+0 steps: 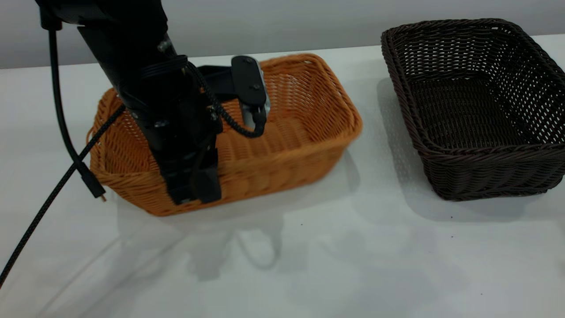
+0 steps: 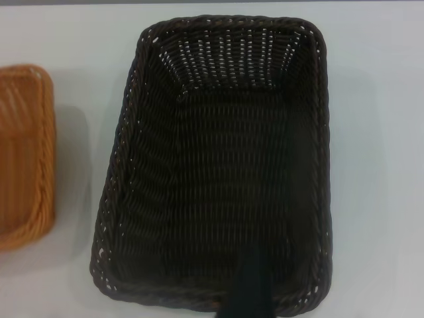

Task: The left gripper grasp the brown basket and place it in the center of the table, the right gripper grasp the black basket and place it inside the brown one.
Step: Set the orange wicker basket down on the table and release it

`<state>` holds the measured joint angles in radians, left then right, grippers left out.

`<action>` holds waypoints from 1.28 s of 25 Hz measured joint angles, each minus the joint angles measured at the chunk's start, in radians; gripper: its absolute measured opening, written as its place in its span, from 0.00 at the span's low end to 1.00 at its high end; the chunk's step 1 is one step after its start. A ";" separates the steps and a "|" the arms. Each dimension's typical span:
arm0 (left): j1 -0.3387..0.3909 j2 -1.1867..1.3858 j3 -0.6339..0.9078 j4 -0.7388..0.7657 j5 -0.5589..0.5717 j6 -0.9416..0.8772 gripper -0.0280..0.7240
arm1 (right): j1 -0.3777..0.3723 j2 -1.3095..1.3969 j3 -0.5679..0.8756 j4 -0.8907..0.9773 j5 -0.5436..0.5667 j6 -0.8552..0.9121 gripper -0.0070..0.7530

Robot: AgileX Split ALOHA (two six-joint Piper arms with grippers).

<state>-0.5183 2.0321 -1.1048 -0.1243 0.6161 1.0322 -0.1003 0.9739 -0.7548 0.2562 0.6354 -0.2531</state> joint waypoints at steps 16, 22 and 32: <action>-0.031 -0.002 0.001 -0.077 0.013 0.170 0.18 | 0.000 0.000 0.000 0.005 0.002 -0.002 0.77; -0.055 0.000 0.001 -0.076 -0.047 0.168 0.18 | 0.000 0.000 0.000 0.005 0.006 -0.002 0.77; -0.055 0.000 0.001 -0.075 -0.096 0.090 0.18 | 0.000 0.000 0.000 0.003 0.010 0.000 0.77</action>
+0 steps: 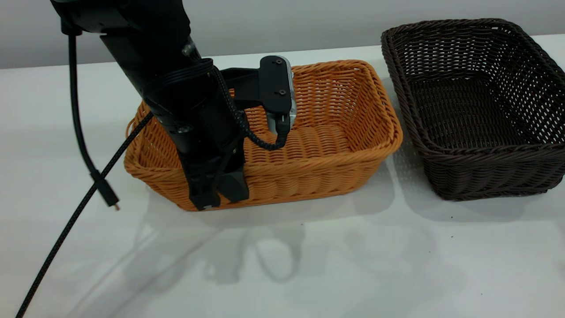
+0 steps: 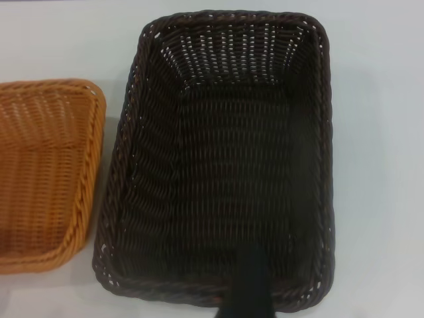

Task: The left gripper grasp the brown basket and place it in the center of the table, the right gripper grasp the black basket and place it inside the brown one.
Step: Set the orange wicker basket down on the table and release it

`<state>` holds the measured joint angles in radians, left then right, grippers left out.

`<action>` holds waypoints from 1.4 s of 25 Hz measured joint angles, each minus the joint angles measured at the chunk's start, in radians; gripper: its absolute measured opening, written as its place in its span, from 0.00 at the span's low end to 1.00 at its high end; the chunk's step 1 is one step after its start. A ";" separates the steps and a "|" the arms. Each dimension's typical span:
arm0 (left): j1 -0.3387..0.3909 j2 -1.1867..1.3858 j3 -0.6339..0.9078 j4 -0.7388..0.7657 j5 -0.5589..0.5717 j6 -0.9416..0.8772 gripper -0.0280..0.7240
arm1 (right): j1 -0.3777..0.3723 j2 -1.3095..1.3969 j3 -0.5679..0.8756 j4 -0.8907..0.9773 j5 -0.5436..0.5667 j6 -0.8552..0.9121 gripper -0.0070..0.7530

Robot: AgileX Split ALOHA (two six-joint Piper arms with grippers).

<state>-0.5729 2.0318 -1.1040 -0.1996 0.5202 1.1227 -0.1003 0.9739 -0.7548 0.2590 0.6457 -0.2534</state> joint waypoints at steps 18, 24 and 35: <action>0.000 -0.019 0.000 -0.002 0.034 -0.024 0.76 | 0.000 0.000 0.000 0.000 0.007 -0.001 0.77; 0.000 -0.068 0.000 0.001 0.048 -0.051 0.77 | 0.000 0.001 0.000 0.000 0.007 -0.001 0.77; -0.031 -0.256 0.000 -0.012 0.149 -0.145 0.77 | 0.000 0.001 0.000 0.100 0.040 -0.009 0.77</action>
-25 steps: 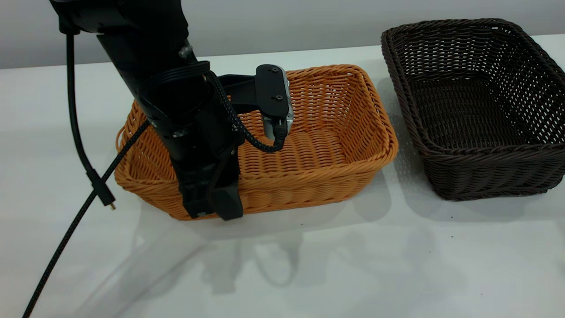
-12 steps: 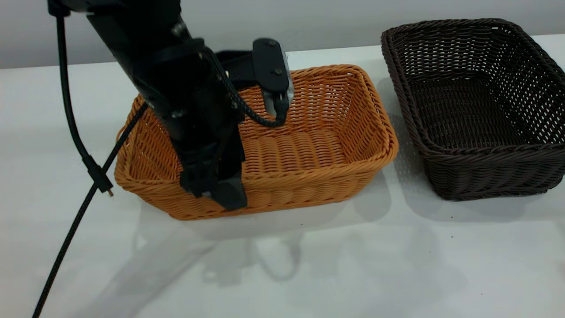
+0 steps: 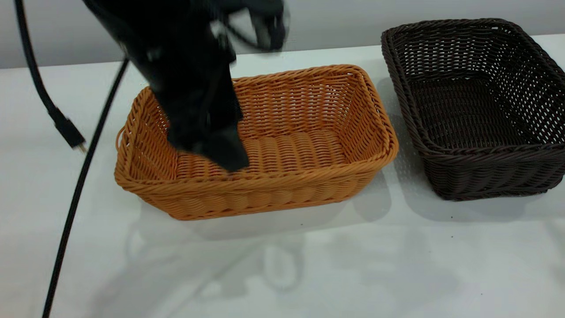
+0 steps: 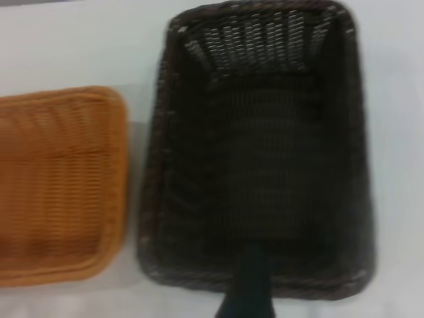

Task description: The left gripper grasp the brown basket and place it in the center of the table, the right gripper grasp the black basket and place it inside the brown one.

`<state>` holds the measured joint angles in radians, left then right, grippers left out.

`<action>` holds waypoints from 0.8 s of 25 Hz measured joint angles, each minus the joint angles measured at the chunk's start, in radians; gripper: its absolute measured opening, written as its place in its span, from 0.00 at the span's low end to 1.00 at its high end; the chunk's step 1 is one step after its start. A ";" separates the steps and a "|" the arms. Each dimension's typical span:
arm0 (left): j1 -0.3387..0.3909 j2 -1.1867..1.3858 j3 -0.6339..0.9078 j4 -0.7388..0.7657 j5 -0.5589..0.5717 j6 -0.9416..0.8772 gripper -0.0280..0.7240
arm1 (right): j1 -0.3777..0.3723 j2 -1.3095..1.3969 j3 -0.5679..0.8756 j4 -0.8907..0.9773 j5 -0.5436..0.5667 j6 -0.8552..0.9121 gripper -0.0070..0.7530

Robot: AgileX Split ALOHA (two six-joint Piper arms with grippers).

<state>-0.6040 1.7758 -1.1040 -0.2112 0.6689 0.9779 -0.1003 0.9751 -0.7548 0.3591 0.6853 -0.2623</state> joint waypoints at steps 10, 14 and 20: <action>-0.018 -0.260 0.000 -0.026 0.001 -0.196 0.77 | 0.000 0.030 0.085 0.340 -0.044 0.262 0.77; -0.018 -0.266 -0.001 -0.027 -0.028 -0.194 0.77 | 0.002 0.079 0.160 0.503 -0.096 0.404 0.75; -0.018 -0.266 -0.001 -0.045 -0.028 -0.194 0.77 | 0.012 0.174 0.252 0.649 -0.093 0.527 0.70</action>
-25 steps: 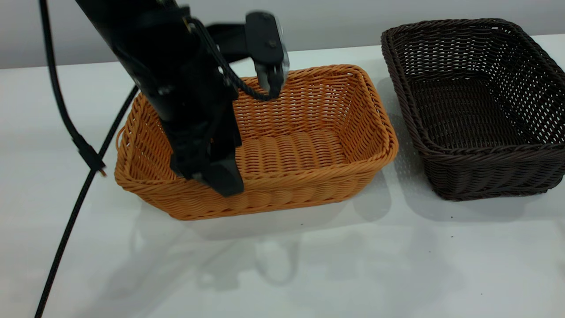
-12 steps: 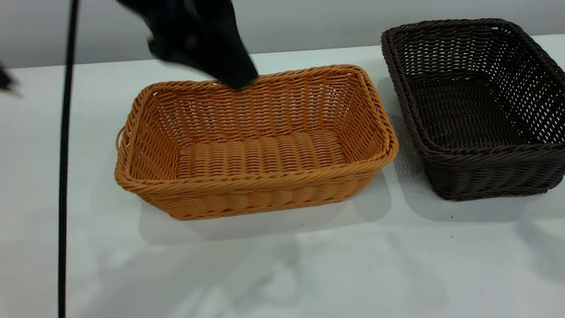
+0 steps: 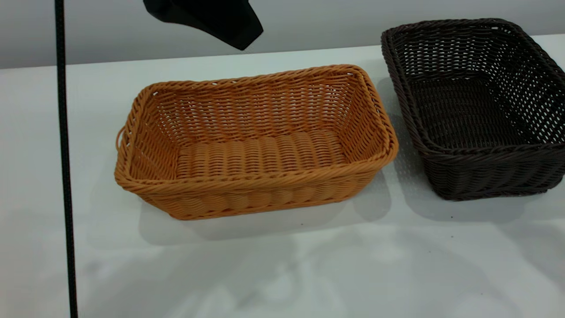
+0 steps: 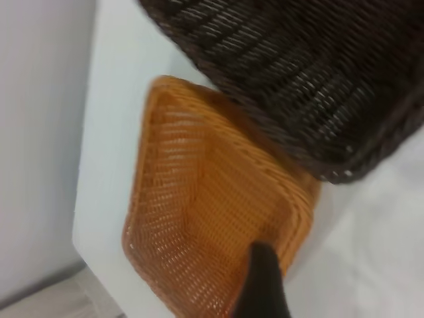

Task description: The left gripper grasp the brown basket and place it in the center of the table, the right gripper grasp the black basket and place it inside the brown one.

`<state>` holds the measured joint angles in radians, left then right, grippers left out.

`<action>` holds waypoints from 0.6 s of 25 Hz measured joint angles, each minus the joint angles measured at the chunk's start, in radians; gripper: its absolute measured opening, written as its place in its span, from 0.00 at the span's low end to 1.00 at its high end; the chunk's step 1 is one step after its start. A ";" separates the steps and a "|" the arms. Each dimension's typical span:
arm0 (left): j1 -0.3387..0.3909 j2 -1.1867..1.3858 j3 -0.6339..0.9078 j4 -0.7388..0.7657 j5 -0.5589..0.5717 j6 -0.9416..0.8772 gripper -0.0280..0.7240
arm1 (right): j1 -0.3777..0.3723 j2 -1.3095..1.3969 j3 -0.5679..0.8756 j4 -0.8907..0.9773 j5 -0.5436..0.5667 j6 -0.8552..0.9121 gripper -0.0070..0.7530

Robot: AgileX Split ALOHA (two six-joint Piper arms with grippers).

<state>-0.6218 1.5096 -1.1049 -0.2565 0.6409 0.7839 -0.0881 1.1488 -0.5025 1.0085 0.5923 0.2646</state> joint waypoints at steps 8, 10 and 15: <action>0.000 0.000 0.000 -0.050 -0.003 0.001 0.77 | 0.188 0.122 0.000 0.013 -0.158 0.102 0.68; 0.000 0.000 0.000 -0.050 -0.003 0.001 0.77 | 0.246 0.156 0.000 0.014 -0.215 0.142 0.68; 0.000 0.000 0.000 -0.050 -0.002 0.001 0.77 | 0.298 0.249 0.000 0.015 -0.294 0.198 0.68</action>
<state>-0.6218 1.5096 -1.1049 -0.3062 0.6390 0.7848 0.2098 1.3980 -0.5025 1.0231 0.2987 0.4626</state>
